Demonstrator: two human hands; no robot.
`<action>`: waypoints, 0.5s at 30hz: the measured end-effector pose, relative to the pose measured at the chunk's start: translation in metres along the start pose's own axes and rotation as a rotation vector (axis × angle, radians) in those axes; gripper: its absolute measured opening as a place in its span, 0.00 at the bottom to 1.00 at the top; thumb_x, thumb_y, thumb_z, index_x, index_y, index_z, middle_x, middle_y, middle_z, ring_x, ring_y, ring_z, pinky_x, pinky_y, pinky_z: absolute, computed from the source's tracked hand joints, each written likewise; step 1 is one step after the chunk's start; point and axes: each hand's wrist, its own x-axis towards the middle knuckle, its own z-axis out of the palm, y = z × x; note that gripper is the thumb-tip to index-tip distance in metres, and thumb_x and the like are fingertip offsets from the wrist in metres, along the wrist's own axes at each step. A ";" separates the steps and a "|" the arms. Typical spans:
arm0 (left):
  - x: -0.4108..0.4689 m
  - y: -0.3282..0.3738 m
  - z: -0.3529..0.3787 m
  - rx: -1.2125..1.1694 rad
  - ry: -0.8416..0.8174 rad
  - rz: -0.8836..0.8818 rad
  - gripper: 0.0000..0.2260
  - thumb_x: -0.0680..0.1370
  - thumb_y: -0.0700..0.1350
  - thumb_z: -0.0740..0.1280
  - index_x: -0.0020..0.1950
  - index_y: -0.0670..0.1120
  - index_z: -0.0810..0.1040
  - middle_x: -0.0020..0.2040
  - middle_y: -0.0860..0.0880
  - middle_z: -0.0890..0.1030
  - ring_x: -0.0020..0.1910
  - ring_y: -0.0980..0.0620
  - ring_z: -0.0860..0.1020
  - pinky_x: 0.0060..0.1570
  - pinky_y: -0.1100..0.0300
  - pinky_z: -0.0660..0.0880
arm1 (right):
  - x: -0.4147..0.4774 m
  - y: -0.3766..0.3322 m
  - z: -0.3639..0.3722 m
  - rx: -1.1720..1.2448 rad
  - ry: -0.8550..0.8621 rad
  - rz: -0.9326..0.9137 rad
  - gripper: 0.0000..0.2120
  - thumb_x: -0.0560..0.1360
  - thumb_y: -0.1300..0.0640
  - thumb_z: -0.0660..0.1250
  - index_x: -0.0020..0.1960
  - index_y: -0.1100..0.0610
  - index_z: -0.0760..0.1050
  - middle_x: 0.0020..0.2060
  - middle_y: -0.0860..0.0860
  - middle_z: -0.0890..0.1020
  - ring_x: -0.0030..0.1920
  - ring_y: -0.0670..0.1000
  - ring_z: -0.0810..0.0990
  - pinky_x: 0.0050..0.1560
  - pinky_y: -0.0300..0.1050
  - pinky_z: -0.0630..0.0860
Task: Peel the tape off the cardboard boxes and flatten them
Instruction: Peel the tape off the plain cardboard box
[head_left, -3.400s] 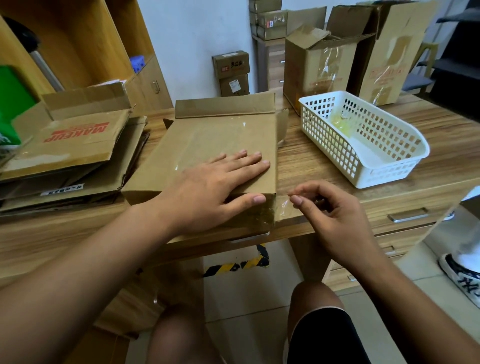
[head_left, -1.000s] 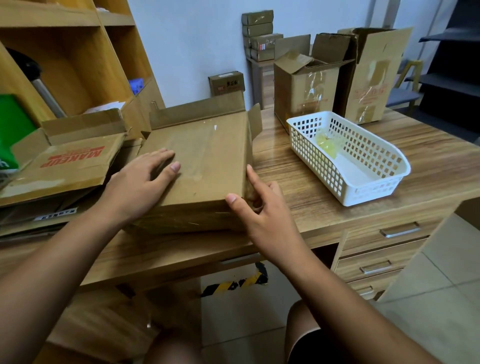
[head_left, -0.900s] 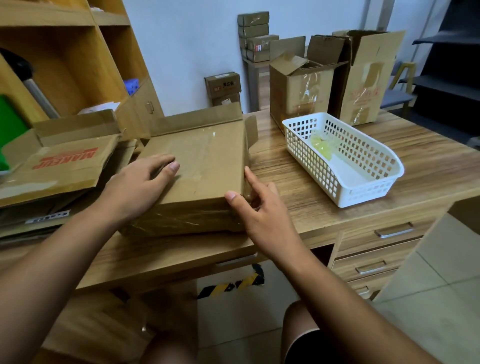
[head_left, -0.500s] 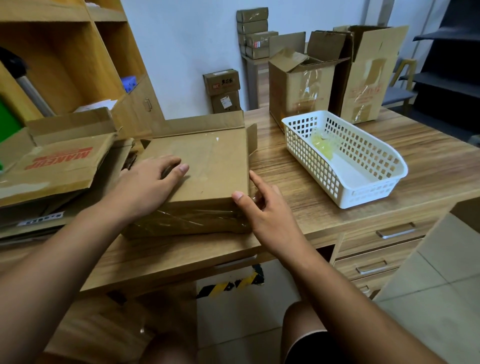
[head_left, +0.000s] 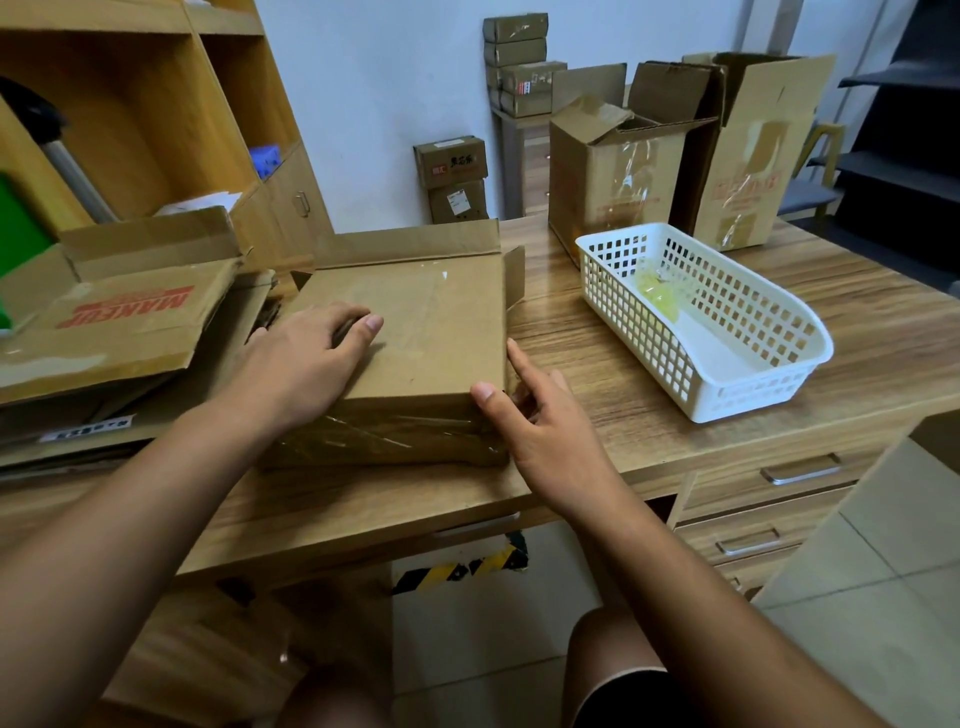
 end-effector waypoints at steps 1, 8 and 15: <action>0.000 0.000 0.000 -0.001 0.007 0.001 0.25 0.82 0.66 0.49 0.73 0.58 0.70 0.71 0.50 0.75 0.69 0.45 0.71 0.68 0.37 0.66 | 0.000 0.000 0.000 0.003 -0.001 0.000 0.36 0.78 0.37 0.63 0.82 0.44 0.54 0.51 0.42 0.68 0.50 0.39 0.71 0.43 0.30 0.69; 0.003 0.000 0.001 -0.006 0.025 0.000 0.24 0.82 0.66 0.49 0.73 0.59 0.71 0.70 0.49 0.76 0.68 0.44 0.72 0.66 0.39 0.68 | 0.003 -0.001 -0.002 0.016 -0.019 -0.001 0.36 0.79 0.38 0.62 0.82 0.43 0.53 0.50 0.42 0.69 0.51 0.38 0.71 0.43 0.29 0.69; 0.004 0.008 0.002 -0.008 0.065 0.187 0.26 0.78 0.66 0.53 0.70 0.57 0.76 0.68 0.54 0.77 0.66 0.48 0.75 0.61 0.47 0.74 | 0.011 0.002 -0.007 0.021 -0.034 -0.004 0.36 0.78 0.36 0.62 0.82 0.42 0.54 0.58 0.45 0.71 0.56 0.39 0.72 0.51 0.33 0.70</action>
